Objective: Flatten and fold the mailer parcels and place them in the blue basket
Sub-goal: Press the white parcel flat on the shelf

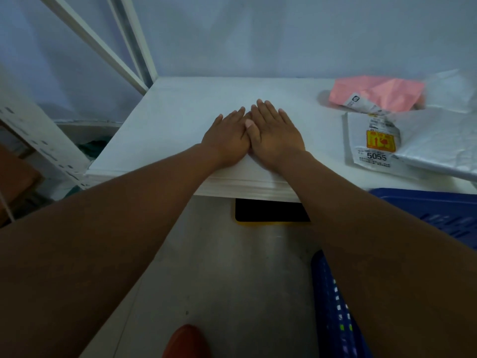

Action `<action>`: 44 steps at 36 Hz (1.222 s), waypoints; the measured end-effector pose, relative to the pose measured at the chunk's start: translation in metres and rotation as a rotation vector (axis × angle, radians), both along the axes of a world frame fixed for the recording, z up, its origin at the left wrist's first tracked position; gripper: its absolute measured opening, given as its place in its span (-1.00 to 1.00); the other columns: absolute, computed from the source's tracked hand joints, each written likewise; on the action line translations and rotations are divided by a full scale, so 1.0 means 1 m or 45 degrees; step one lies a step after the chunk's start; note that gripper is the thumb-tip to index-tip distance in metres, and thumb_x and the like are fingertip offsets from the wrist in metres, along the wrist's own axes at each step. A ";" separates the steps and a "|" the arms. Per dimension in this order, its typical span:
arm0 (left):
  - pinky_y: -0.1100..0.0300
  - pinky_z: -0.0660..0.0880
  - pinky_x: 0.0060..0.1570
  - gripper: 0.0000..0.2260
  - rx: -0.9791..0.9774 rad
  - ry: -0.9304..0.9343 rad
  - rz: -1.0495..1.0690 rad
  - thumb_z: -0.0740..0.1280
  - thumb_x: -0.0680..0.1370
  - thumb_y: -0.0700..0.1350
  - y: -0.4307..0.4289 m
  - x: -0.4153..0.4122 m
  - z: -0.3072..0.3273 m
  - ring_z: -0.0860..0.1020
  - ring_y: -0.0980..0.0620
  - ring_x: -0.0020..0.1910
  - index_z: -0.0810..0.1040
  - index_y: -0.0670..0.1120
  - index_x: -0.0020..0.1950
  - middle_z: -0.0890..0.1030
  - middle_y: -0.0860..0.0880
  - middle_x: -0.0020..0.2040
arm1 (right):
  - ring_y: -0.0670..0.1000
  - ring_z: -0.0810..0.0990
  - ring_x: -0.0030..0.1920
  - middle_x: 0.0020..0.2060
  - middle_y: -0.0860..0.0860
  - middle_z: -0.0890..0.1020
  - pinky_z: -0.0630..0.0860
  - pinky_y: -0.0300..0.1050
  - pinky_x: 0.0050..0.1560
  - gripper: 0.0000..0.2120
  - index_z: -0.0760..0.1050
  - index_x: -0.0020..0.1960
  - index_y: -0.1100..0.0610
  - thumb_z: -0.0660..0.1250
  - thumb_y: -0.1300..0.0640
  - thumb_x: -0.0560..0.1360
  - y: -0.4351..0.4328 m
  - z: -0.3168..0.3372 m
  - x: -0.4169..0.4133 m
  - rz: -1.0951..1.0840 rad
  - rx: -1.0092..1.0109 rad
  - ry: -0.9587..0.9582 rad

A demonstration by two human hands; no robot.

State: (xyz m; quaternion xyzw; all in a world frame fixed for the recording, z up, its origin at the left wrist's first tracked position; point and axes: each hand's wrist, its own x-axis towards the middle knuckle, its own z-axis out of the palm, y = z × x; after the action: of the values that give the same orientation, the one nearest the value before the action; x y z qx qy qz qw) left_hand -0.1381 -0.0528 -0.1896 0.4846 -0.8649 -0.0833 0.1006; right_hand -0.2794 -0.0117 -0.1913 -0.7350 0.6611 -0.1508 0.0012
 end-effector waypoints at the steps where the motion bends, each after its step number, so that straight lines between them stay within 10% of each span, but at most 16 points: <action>1: -0.04 -0.07 0.56 -0.51 0.000 -0.001 0.002 -0.12 0.70 0.07 0.000 0.000 -0.001 0.03 -0.01 0.60 0.02 -0.01 0.64 0.07 -0.07 0.63 | -0.05 -0.08 0.60 0.61 0.02 0.03 -0.14 -0.05 0.58 -0.43 0.01 0.62 0.12 -0.21 -0.11 0.69 -0.001 -0.001 0.000 0.007 0.022 -0.033; 8: -0.07 0.00 0.54 -0.53 -0.006 0.044 0.002 -0.08 0.69 0.05 -0.008 0.000 -0.007 0.11 -0.06 0.58 0.17 -0.02 0.60 0.20 -0.09 0.59 | 0.04 0.16 0.56 0.53 0.08 0.29 0.09 0.05 0.55 -0.25 0.22 0.55 0.14 -0.32 -0.22 0.55 -0.010 -0.005 -0.001 0.019 0.090 -0.185; 13: -0.16 0.24 0.40 -0.56 -0.024 0.038 -0.006 0.05 0.63 0.08 -0.013 0.002 -0.007 0.34 -0.14 0.42 0.35 -0.05 0.46 0.43 -0.13 0.41 | 0.12 0.46 0.29 0.25 0.10 0.54 0.38 0.07 0.28 -0.44 0.43 0.33 0.16 -0.16 -0.12 0.62 -0.008 0.004 -0.001 0.026 0.079 -0.185; 22: -0.08 0.42 0.11 -0.57 -0.111 0.131 -0.113 0.14 0.51 0.16 -0.006 0.001 -0.002 0.48 -0.17 0.10 0.48 -0.14 0.16 0.56 -0.14 0.09 | 0.03 0.53 0.08 0.00 -0.03 0.59 0.33 0.02 0.09 -0.64 0.45 0.02 0.02 -0.06 -0.13 0.64 -0.009 0.009 -0.004 0.001 0.051 -0.177; 30: -0.03 0.45 0.08 -0.69 -0.159 0.172 -0.037 -0.03 0.59 0.07 -0.007 0.000 -0.004 0.51 -0.06 -0.01 0.45 -0.02 0.00 0.56 -0.01 -0.04 | 0.19 0.40 0.36 0.32 0.16 0.49 0.25 0.16 0.38 -0.55 0.41 0.36 0.19 -0.05 -0.02 0.67 0.002 0.009 0.003 -0.043 0.008 -0.069; 36: -0.09 0.23 0.46 -0.42 -0.067 0.098 0.012 -0.08 0.60 0.15 -0.010 0.001 -0.004 0.31 -0.04 0.50 0.30 -0.05 0.54 0.39 -0.05 0.50 | 0.15 0.31 0.46 0.38 0.15 0.45 0.17 0.15 0.47 -0.26 0.35 0.45 0.17 -0.29 -0.19 0.54 -0.003 -0.001 0.000 -0.044 0.051 0.049; 44: -0.21 0.23 0.42 -0.51 -0.078 0.130 -0.023 -0.10 0.63 0.16 -0.008 0.000 -0.006 0.36 -0.14 0.42 0.37 0.05 0.44 0.49 -0.07 0.36 | 0.04 0.08 0.59 0.57 0.10 0.21 -0.02 0.02 0.57 -0.40 0.20 0.57 0.17 -0.15 -0.14 0.66 0.009 0.010 0.003 -0.065 -0.039 -0.153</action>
State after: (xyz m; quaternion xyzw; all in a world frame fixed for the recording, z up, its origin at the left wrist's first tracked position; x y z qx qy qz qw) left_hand -0.1384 -0.0603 -0.1957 0.4684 -0.8653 -0.0822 0.1585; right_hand -0.2762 -0.0029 -0.1811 -0.7073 0.6761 -0.2047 0.0256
